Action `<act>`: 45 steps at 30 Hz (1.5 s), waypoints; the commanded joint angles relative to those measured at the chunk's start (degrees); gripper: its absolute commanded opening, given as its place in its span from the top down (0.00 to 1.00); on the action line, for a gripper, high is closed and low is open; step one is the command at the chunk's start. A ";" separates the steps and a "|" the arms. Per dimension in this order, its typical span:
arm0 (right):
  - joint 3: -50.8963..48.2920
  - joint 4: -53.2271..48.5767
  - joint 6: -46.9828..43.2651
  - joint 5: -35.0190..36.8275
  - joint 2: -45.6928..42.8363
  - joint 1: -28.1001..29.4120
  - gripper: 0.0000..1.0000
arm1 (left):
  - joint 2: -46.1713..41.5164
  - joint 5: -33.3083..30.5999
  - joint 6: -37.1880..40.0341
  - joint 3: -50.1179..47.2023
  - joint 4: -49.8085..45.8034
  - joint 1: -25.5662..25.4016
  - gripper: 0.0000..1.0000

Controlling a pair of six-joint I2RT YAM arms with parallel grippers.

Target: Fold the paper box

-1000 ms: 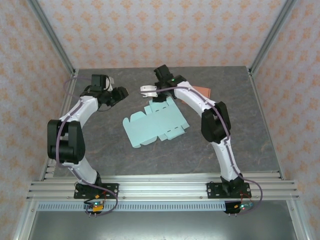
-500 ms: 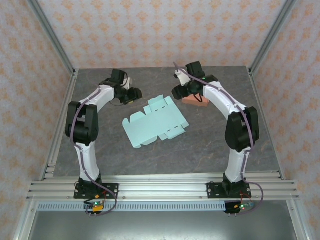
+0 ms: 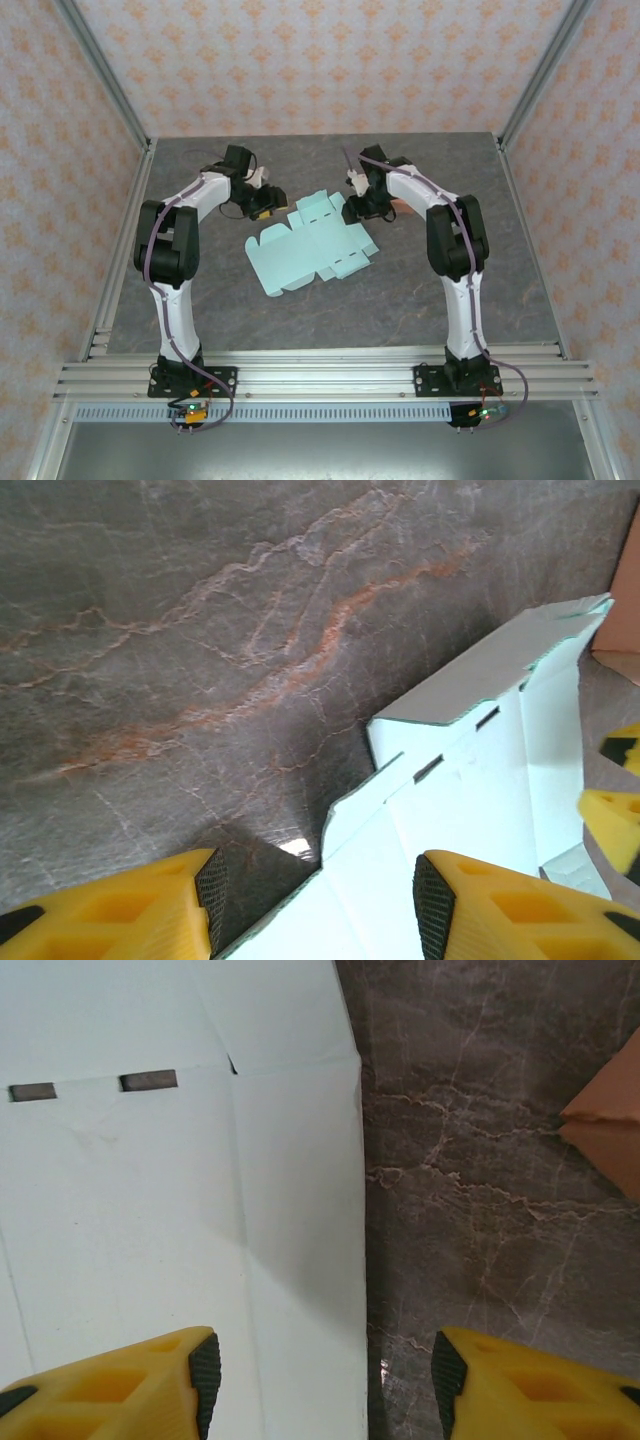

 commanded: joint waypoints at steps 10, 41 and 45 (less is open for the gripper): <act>-0.52 1.06 3.25 -6.42 3.20 -0.02 0.56 | 0.02 3.61 -3.51 -7.99 2.47 1.35 0.45; -13.08 15.23 -50.73 28.10 -16.62 9.79 1.00 | -13.89 0.36 -18.04 -26.95 36.39 8.58 0.44; -17.09 27.68 -57.51 31.46 -17.44 9.79 1.00 | -17.19 -4.98 -8.15 -28.85 37.13 2.66 0.44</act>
